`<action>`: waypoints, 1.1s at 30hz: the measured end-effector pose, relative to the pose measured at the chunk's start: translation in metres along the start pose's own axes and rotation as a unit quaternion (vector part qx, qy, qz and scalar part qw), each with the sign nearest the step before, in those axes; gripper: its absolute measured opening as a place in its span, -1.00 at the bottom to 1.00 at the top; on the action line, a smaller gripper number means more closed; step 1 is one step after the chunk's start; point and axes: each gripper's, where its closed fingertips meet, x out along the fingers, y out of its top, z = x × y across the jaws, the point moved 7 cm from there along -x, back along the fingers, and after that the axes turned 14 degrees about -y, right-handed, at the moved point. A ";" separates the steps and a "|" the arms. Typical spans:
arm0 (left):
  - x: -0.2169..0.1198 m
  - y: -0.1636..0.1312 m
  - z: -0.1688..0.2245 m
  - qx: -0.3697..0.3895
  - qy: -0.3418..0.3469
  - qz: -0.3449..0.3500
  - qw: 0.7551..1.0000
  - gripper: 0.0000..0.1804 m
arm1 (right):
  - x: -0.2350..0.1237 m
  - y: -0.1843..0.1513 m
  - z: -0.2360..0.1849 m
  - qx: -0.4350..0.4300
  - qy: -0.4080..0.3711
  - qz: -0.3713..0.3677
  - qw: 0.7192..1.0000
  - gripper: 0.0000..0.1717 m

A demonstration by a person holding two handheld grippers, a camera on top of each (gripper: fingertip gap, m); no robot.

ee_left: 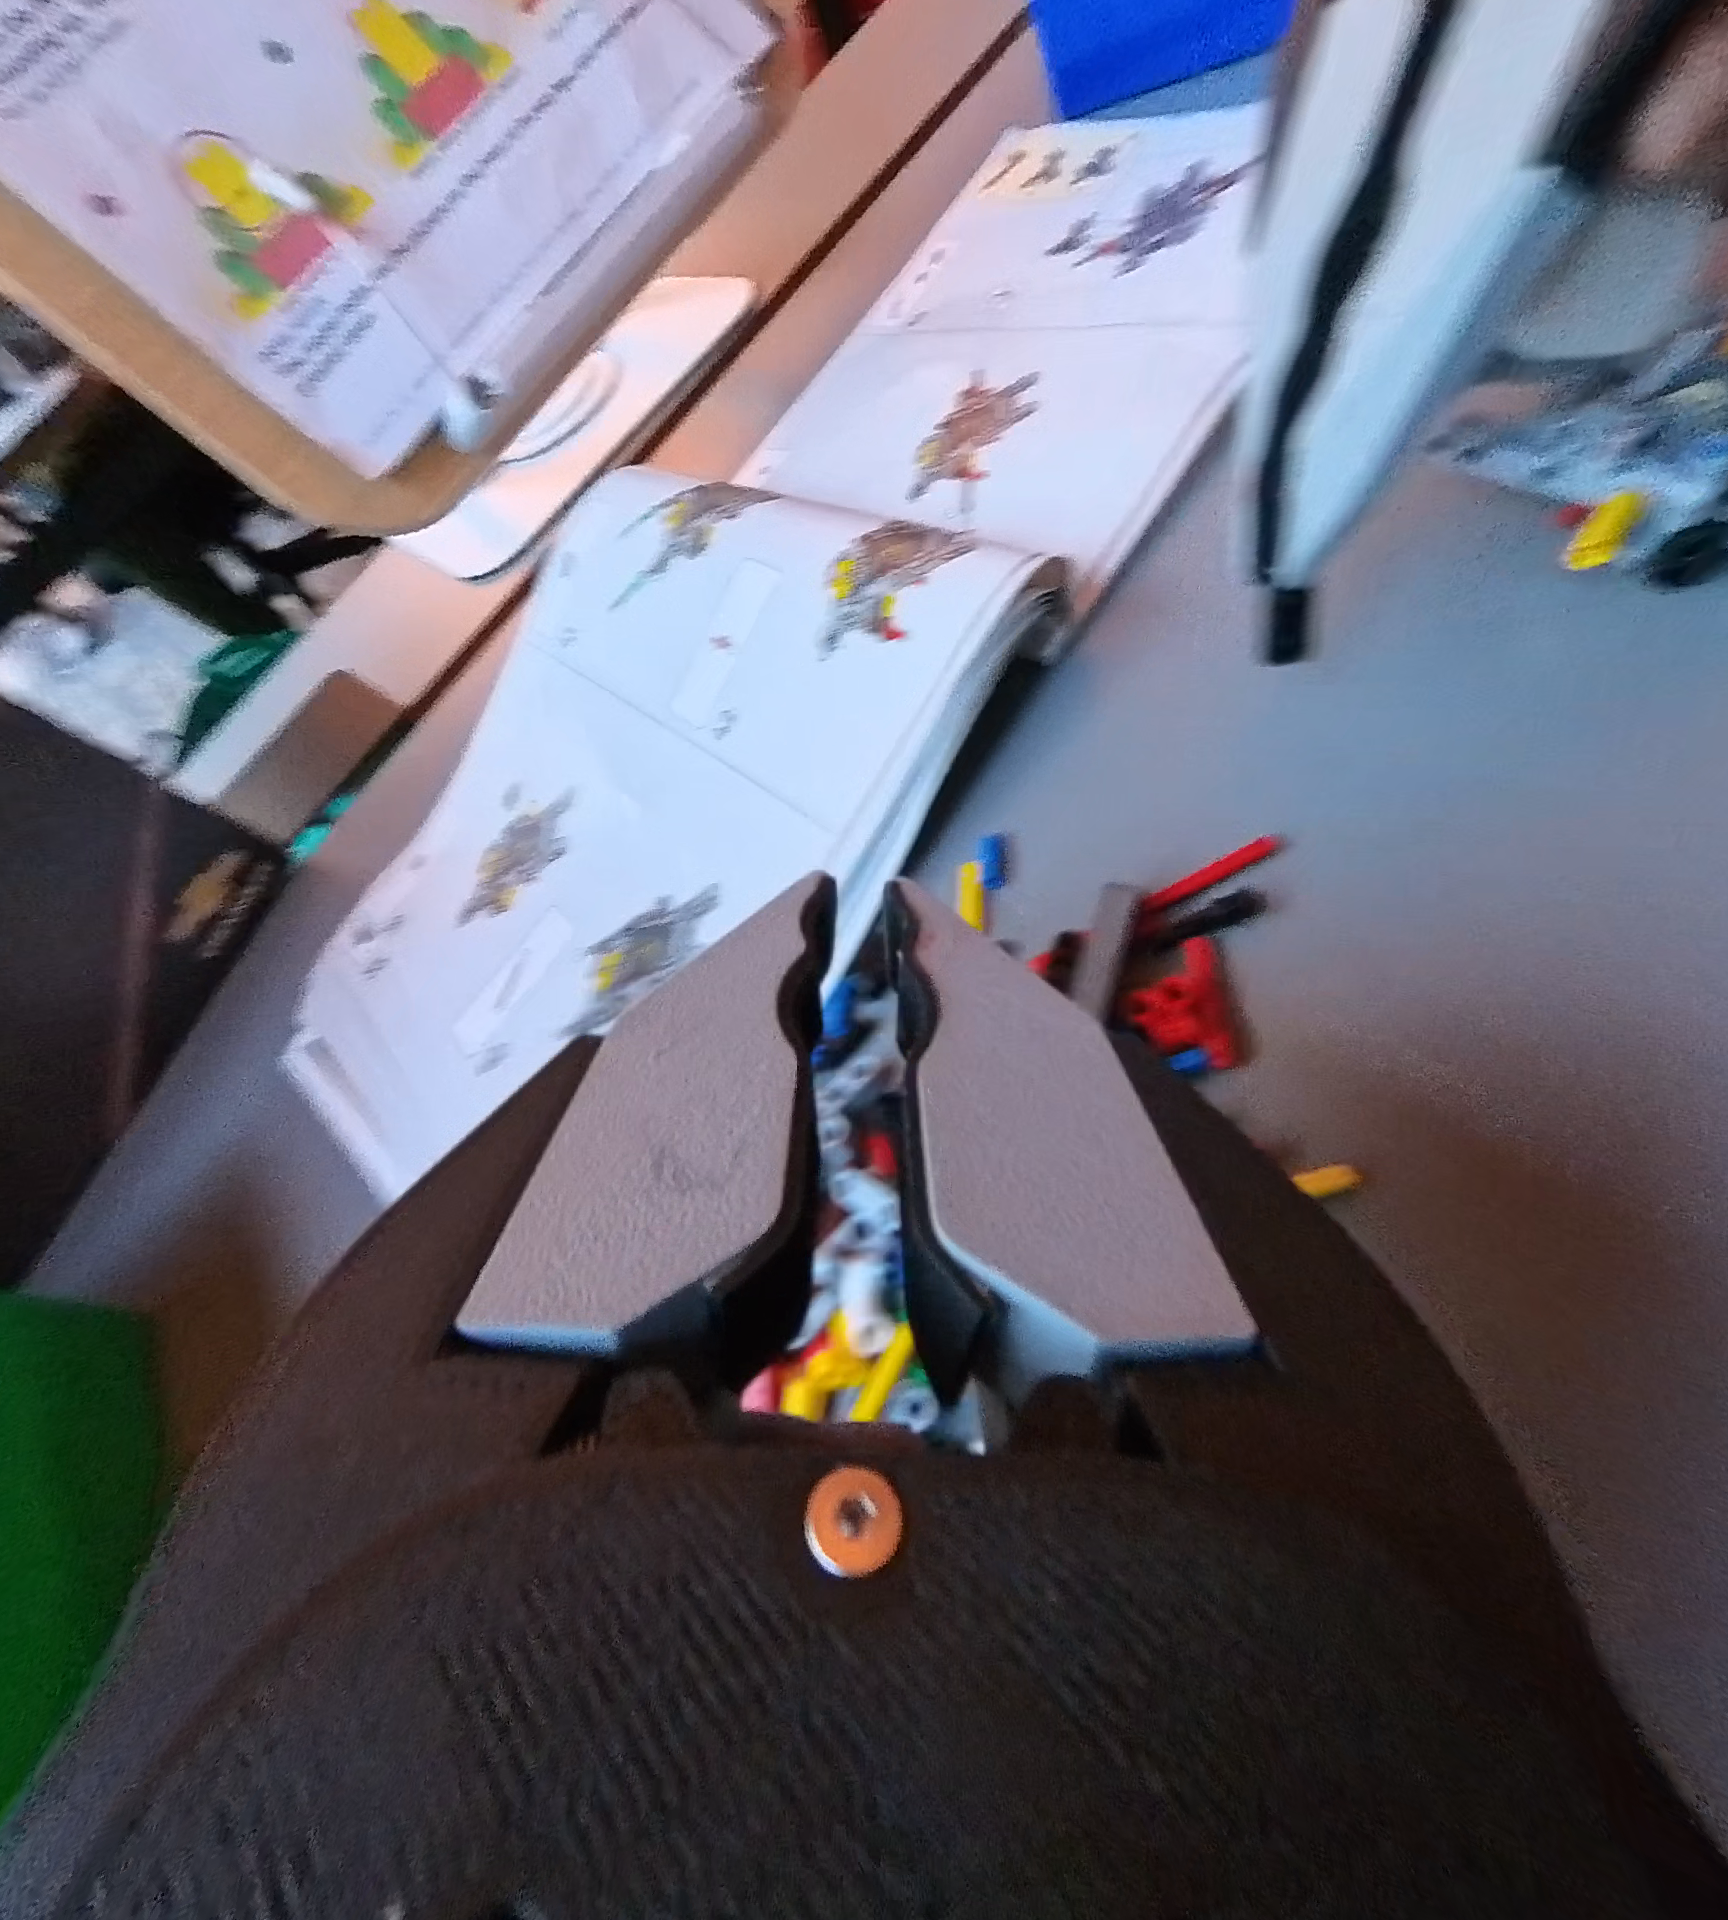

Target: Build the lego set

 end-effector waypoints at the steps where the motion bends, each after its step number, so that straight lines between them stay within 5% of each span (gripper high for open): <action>1: -0.006 -0.002 -0.010 0.005 0.033 -0.010 0.999 -0.93 | 0.003 -0.002 -0.003 -0.011 -0.001 -0.011 1.000 -0.94; 3: -0.022 -0.005 -0.027 -0.019 0.074 0.000 0.997 -0.93 | 0.008 -0.006 -0.005 -0.027 -0.007 -0.035 0.999 -0.94; 6: -0.035 -0.002 -0.035 -0.071 0.060 0.050 0.994 -0.93 | 0.014 -0.015 -0.005 -0.043 -0.018 -0.070 0.996 -0.93; 10: -0.029 -0.010 -0.037 -0.092 0.039 0.031 0.995 -0.91 | 0.016 -0.019 -0.003 -0.062 -0.037 -0.091 0.993 -0.88; 14: -0.024 -0.018 -0.037 -0.104 0.025 0.001 0.994 -0.91 | 0.007 -0.012 -0.004 -0.050 -0.020 -0.055 0.997 -0.86; 19: -0.037 -0.023 -0.054 -0.162 0.039 0.045 0.985 -0.89 | -0.008 0.000 0.001 -0.025 -0.014 0.015 0.999 -0.84; 22: -0.032 -0.022 -0.048 -0.182 -0.028 0.068 0.980 -0.85 | -0.017 0.007 0.007 -0.016 -0.030 0.062 0.997 -0.88; 33: 0.010 -0.011 -0.028 -0.049 -0.174 -0.113 0.977 -0.93 | -0.029 0.003 0.011 -0.054 -0.043 0.139 0.988 -1.00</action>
